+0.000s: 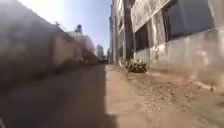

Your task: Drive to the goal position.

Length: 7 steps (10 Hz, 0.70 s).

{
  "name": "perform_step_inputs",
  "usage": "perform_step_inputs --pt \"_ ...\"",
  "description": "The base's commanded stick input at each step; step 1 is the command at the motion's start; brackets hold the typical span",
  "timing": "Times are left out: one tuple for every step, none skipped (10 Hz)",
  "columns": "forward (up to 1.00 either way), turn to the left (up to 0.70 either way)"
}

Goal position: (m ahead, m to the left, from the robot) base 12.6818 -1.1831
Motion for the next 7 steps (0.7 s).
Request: perform_step_inputs --pt "1.00 0.00" --pt "1.00 0.00" --pt "1.00 0.00" --pt "1.00 0.00" --pt "1.00 0.00" --pt "1.00 0.00" --pt "1.00 0.00"
